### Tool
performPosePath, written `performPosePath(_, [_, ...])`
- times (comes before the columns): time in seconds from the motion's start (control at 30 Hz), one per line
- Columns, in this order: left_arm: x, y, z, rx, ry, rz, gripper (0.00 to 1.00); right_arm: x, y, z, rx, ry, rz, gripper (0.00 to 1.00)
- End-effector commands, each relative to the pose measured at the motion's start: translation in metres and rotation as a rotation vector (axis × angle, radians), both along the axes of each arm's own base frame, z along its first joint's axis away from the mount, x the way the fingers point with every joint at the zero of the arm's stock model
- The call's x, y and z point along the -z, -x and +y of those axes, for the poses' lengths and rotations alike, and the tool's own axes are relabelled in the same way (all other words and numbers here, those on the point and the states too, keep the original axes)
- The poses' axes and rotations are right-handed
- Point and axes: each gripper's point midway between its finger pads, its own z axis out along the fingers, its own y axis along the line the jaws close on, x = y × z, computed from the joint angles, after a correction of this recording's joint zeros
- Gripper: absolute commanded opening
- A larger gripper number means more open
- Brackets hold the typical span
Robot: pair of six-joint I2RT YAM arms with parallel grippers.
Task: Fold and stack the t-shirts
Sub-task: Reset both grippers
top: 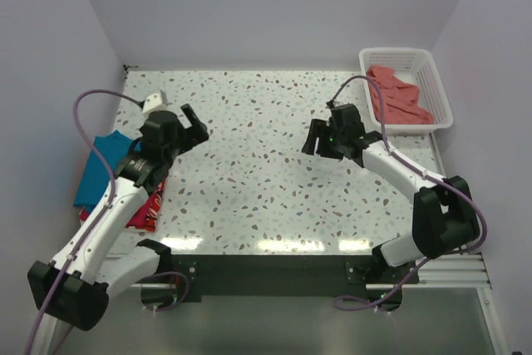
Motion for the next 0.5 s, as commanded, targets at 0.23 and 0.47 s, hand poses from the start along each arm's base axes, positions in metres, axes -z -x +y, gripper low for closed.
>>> performPosePath(0.23, [0.008, -0.010, -0.117, 0.282, -0.009, -0.089, 1.00, -0.073, 0.015, -0.023, 0.049, 0.006, -0.202, 0.70])
performPosePath(0.47, [0.021, -0.008, -0.141, 0.403, 0.013, -0.089, 1.00, -0.099, 0.025, -0.046, 0.110, 0.056, -0.282, 0.75])
